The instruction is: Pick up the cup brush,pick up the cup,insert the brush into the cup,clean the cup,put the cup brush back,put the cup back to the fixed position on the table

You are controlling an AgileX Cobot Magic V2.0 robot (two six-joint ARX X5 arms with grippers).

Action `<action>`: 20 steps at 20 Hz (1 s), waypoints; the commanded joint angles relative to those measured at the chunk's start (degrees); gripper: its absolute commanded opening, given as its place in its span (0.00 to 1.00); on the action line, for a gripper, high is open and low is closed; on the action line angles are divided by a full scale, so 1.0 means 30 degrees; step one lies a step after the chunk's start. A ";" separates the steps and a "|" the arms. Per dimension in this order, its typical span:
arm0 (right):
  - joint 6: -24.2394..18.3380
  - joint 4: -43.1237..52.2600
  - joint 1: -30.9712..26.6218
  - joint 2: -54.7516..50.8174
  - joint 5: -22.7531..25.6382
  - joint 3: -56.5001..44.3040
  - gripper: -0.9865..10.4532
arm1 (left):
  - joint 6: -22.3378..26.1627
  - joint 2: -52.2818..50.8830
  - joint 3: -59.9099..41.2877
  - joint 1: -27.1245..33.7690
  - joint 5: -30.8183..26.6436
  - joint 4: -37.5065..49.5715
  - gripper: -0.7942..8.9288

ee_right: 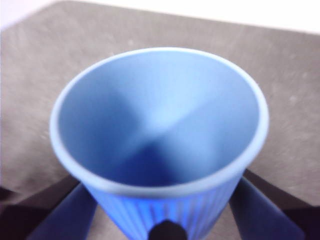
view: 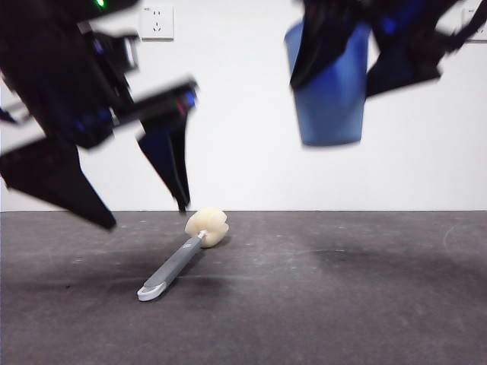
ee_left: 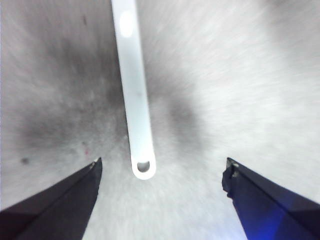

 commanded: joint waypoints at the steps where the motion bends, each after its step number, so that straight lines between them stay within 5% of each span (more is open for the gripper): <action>1: -0.0197 0.2229 -0.0153 0.1792 -0.0029 -0.0721 0.08 | 0.0765 -0.2047 -0.0124 0.0044 -0.0044 -0.0962 0.50; 9: -0.0816 0.8582 -0.3628 0.7825 -0.2681 -0.1297 0.08 | 0.0918 -0.7686 -0.0124 0.0044 -0.0357 -0.4685 0.50; 13: -0.1537 1.0163 -0.5209 0.9442 -0.4524 -0.1297 0.08 | 0.0918 -0.8138 -0.0124 0.0044 -0.0583 -0.5085 0.50; 20: -0.2113 1.0673 -0.5574 1.0870 -0.5020 -0.1297 0.08 | 0.0918 -0.8131 -0.0124 0.0044 -0.1180 -0.5013 0.50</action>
